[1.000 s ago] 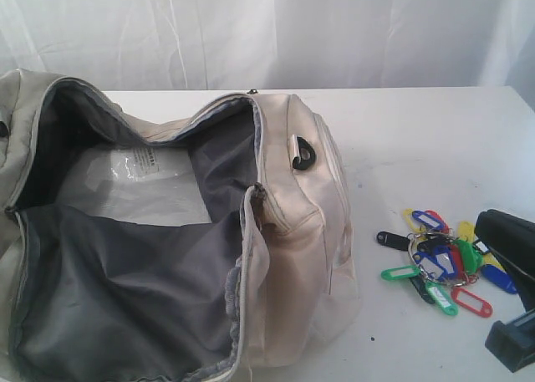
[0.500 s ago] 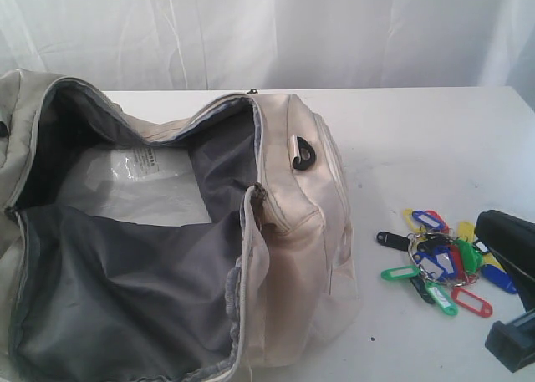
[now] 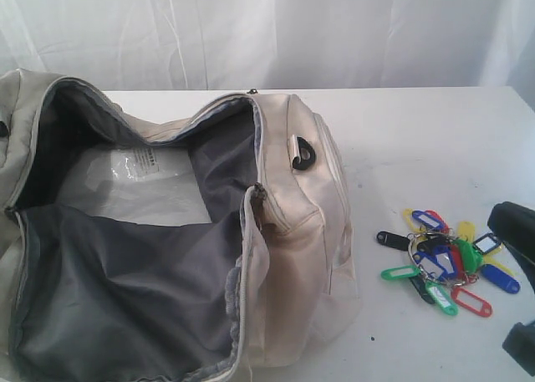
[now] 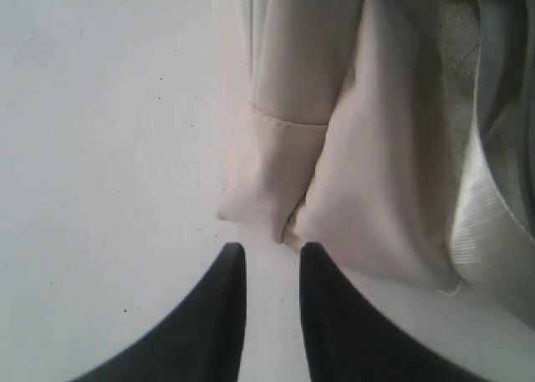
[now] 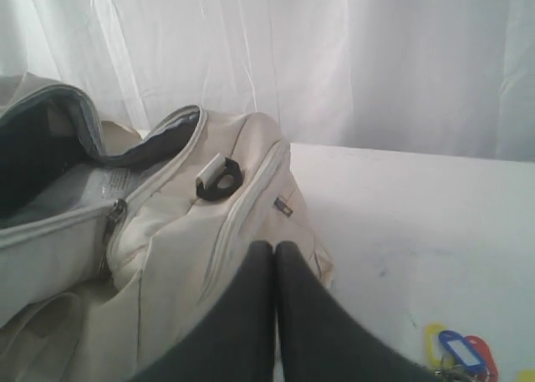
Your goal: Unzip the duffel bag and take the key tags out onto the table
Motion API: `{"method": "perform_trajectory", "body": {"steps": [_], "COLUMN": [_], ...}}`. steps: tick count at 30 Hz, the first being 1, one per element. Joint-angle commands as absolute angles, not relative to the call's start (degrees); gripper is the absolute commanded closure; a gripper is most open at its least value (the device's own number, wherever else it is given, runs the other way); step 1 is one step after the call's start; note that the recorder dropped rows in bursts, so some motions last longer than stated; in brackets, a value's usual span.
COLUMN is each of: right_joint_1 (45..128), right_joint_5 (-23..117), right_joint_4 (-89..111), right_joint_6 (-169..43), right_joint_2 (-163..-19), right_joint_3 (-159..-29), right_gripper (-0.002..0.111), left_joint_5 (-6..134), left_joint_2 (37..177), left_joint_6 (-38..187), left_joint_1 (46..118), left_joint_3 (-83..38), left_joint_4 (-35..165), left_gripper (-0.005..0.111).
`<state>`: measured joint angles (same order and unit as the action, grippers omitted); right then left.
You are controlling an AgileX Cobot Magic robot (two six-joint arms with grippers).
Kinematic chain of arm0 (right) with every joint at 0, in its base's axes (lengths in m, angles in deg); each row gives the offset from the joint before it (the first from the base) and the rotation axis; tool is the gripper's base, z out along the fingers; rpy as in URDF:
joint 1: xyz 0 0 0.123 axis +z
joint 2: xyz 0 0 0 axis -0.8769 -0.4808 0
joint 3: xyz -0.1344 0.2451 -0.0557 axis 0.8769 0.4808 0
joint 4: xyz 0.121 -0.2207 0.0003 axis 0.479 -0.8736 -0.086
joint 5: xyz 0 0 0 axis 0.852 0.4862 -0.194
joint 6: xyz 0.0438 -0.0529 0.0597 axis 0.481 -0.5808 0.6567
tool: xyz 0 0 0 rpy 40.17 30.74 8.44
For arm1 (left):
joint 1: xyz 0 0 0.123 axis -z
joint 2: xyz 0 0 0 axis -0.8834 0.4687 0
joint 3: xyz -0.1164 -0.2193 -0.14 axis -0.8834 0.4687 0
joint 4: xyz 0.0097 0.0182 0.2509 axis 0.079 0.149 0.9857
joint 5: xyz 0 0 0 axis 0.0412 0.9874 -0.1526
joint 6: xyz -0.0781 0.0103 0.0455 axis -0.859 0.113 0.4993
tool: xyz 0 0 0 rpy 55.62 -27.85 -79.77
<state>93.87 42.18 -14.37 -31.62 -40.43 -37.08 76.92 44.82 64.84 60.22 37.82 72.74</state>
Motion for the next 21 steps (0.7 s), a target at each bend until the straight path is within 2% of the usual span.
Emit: {"method": "perform_trajectory", "body": {"steps": [1, 8, 14, 21], "right_joint_1": [89.48, 77.10, 67.40, 65.45], "right_joint_5": [42.61, 50.14, 56.32, 60.45], "right_joint_4": [-14.47, -14.23, -14.20, -14.44], "right_joint_6": [-32.56, -27.52, -27.48, -29.19], "right_joint_2": [-34.50, -25.55, -23.80, -23.80], "right_joint_3": [-36.85, -36.85, -36.85, -36.85], "right_gripper": [0.108, 0.108, 0.108, 0.108], "left_joint_5": [77.16, 77.16, 77.16, 77.16], "left_joint_2": [44.58, 44.58, 44.58, 44.58], "left_joint_6": [64.79, 64.79, 64.79, 64.79], "left_joint_1": [60.01, 60.01, 60.01, 60.01], "left_joint_3": [38.10, 38.10, 38.10, 38.10], "left_joint_4": [72.74, 72.74, 72.74, 72.74], "left_gripper": [0.078, 0.078, 0.078, 0.078]}}
